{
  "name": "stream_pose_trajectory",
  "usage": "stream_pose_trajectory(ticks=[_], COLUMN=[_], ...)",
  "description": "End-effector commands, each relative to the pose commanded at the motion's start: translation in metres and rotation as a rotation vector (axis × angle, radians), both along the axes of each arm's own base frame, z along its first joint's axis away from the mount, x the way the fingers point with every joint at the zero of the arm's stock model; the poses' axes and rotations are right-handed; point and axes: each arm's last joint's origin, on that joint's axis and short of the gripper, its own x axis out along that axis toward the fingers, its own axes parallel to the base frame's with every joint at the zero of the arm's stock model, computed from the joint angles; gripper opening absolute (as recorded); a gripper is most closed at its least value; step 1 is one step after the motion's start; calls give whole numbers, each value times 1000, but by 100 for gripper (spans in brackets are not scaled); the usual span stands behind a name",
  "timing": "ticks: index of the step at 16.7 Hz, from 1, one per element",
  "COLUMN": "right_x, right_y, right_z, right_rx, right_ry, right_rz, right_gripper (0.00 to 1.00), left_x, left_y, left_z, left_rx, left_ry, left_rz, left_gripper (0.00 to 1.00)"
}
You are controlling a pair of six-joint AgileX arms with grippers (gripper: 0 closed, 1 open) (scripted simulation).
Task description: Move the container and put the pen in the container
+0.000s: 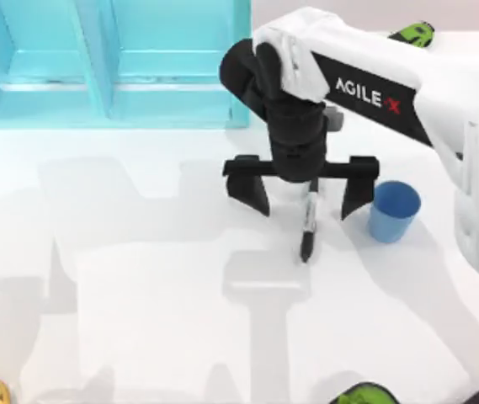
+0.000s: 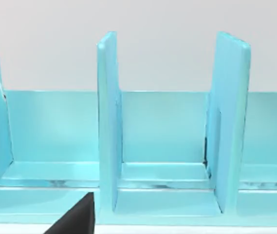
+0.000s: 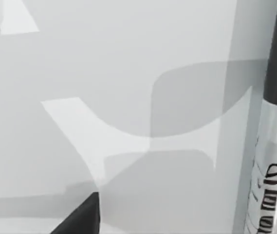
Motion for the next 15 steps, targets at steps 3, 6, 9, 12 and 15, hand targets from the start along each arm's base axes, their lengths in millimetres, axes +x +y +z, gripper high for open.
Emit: stream_pose_trajectory(ticks=[3,6,9,12,15], right_x=[-3,-4,-4,-4,-4], right_y=[-4,-4,-4,-4,-4], right_z=[-13,-14,-14,-14,-14], right_rx=[3,4,4,4,4], right_ry=[-4,-5,-5,-5,-5], right_rz=[0,1,1,1,1], right_gripper=[100,100,92,70,47], left_x=[0,0,0,0,0], left_y=[0,0,0,0,0], left_z=[0,0,0,0,0], left_rx=[0,0,0,0,0], left_ry=[0,0,0,0,0], left_rz=[0,0,0,0,0], left_gripper=[100,100,100,100,100])
